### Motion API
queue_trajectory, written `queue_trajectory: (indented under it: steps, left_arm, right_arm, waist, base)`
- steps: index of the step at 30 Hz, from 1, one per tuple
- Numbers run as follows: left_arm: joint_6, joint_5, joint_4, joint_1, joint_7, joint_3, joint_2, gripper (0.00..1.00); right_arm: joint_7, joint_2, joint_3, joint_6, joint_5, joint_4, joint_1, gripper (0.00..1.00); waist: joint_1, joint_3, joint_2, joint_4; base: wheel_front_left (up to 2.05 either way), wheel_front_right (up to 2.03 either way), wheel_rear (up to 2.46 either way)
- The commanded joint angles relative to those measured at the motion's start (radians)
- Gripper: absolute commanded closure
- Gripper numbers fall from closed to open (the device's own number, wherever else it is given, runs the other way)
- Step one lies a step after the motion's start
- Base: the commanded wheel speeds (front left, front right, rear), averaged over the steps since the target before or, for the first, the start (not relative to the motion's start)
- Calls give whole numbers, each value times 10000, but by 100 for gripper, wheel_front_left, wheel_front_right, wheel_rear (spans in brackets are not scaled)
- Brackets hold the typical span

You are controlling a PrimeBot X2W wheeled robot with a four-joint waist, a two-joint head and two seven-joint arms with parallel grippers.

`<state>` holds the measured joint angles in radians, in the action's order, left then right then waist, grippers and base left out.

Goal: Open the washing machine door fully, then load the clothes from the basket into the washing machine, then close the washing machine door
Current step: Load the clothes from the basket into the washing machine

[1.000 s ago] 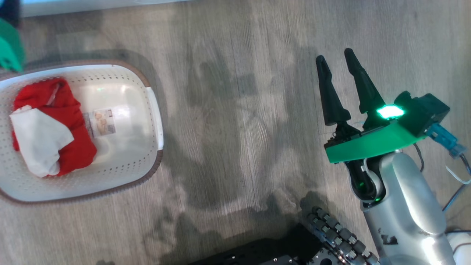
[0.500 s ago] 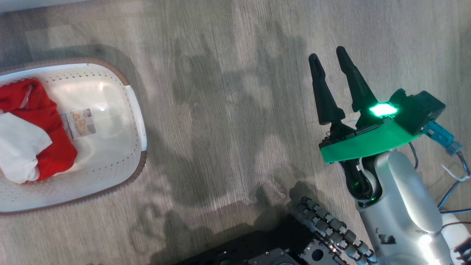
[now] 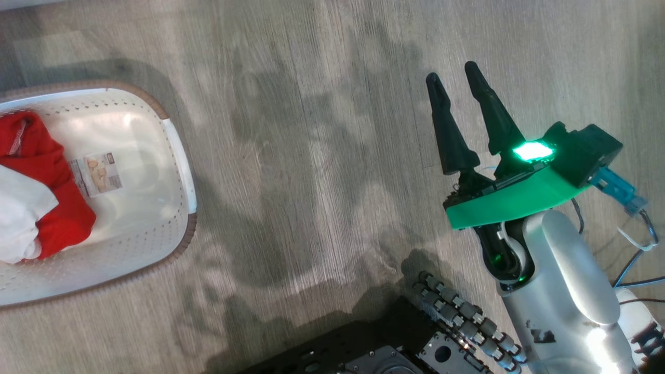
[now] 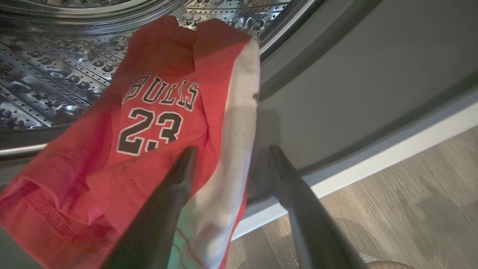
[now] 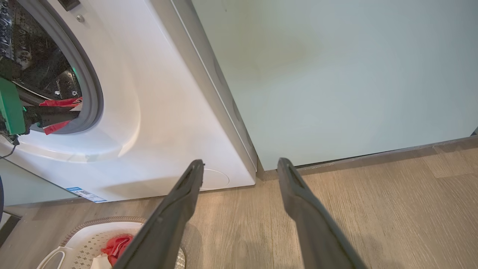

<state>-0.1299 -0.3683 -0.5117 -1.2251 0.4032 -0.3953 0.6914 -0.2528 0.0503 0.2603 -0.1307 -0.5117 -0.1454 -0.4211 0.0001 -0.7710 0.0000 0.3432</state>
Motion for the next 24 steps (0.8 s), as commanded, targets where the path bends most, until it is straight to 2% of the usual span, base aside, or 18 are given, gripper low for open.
queue_trajectory:
  steps: [1, 3, 4, 12, 16, 24]
  left_arm:
    - [-7, 21, 122, -329, 67, 224, 508, 0]
    - [-7, -57, -86, -423, 141, 199, 479, 98]
    - [-7, -120, -191, -475, 179, 217, 457, 100]
    - [23, 66, -486, -1075, -34, 124, 577, 100]
    - [185, 278, -491, -1598, -637, 204, 670, 100]
    - [166, 1018, -798, -3423, -1756, 0, 927, 100]
  right_arm:
    - [-90, -1, 182, 0, -51, 277, 237, 0]
    - [-90, -1, 214, 0, -68, 271, 244, 0]
    - [-90, -1, 228, 0, -75, 269, 243, 0]
    - [-90, -1, 333, 0, -216, 292, 235, 0]
    - [-90, -1, 446, 0, -343, 316, 247, 0]
    - [-90, -1, 811, 0, -739, 427, 131, 0]
  waist:
    - [-1, 5, 0, 18]
    - [-1, 2, 0, 49]
    - [-1, 1, 0, 63]
    - [-1, -133, 0, 190]
    - [-1, -278, 0, 329]
    - [-1, -892, 0, 753]
  base:
    - [0, 0, 0]
    - [0, 0, 0]
    - [0, 0, 0]
    - [0, 0, 0]
    - [0, 0, 0]
    - [0, 0, 0]
